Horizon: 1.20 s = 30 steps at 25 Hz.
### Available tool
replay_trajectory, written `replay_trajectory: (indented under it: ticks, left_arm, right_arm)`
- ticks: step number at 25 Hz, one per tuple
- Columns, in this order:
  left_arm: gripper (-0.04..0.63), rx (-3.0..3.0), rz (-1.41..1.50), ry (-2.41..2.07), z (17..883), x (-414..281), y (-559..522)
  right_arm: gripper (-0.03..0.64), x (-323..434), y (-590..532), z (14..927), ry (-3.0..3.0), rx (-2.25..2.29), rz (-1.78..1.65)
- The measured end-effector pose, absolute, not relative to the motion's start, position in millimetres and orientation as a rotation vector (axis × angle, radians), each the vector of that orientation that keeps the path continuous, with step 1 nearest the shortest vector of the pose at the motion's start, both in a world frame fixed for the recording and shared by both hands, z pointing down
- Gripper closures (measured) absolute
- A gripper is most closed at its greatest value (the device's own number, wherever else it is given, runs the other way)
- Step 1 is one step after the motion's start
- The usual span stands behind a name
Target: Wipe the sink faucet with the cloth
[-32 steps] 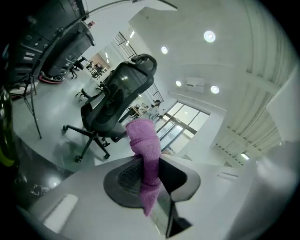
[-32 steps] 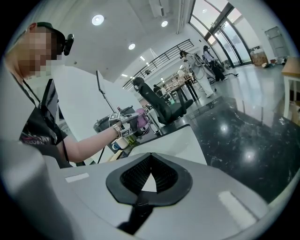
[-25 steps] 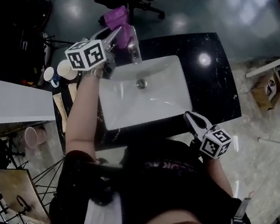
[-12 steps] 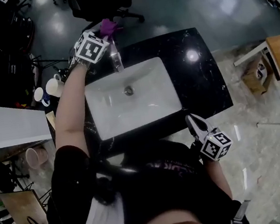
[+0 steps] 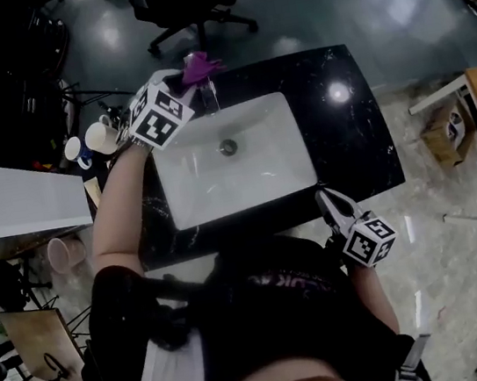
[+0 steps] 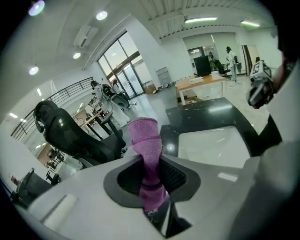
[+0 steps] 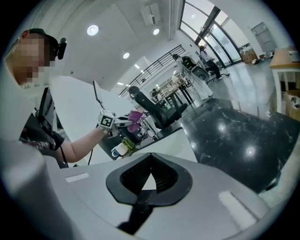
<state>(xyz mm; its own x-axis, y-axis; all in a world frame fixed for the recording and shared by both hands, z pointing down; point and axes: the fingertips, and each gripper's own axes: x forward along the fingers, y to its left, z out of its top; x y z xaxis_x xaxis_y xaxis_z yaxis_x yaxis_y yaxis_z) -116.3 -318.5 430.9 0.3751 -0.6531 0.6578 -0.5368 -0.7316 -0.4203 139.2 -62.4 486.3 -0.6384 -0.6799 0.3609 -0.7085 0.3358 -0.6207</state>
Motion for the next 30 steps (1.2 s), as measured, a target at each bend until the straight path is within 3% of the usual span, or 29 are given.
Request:
replay_trajectory:
  ticks: [6,21,30]
  left_arm:
    - [0.514,-2.324,-1.436,0.906,476,-110,-236]
    - [0.517,-2.02,-1.536,1.091,503,-133,-347]
    - [0.518,-2.057,-1.505,1.029,499,-120,-319]
  right_arm:
    - [0.606,124,-65,489,-2.572,1.212,1.21]
    - [0.606,157,-62,495,-2.484,1.408,1.28]
    - [0.606,142,-70,497,-2.506,1.333,1.286]
